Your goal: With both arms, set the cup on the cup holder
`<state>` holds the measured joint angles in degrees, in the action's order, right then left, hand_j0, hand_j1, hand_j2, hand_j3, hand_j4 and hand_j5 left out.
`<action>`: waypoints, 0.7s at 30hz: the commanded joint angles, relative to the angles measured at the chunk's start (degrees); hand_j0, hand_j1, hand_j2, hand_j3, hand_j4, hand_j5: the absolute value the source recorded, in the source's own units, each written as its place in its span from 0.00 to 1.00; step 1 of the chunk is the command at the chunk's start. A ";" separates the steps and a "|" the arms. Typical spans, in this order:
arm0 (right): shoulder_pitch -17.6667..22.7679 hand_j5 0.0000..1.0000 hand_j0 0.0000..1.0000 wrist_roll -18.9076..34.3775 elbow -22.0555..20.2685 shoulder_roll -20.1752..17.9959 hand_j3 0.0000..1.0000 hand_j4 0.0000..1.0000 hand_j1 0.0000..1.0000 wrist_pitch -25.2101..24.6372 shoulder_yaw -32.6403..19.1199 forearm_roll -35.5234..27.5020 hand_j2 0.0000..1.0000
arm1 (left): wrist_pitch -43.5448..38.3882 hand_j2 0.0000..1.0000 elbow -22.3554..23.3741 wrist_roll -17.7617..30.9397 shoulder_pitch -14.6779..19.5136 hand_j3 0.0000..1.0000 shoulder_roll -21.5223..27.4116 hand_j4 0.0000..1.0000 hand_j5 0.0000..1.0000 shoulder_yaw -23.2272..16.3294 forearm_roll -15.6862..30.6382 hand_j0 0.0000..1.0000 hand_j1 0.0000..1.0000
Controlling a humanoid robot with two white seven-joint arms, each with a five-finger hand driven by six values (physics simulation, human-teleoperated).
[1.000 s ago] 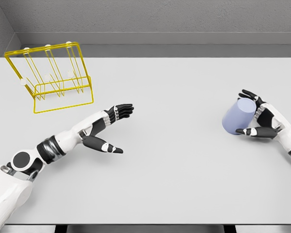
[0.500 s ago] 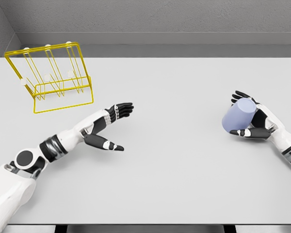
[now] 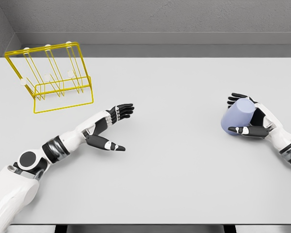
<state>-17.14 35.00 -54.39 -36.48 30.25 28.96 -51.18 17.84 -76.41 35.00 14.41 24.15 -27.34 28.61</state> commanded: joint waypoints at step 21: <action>-0.88 0.71 0.71 0.00 -5.11 -0.35 0.71 0.71 0.71 0.77 -0.48 0.20 0.71 | 0.18 1.00 -0.32 0.00 0.00 1.00 0.02 1.00 1.00 0.01 0.40 1.00 1.00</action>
<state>-17.93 35.06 -57.94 -36.74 30.97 28.59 -50.67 18.00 -76.67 35.00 14.41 24.14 -27.34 28.62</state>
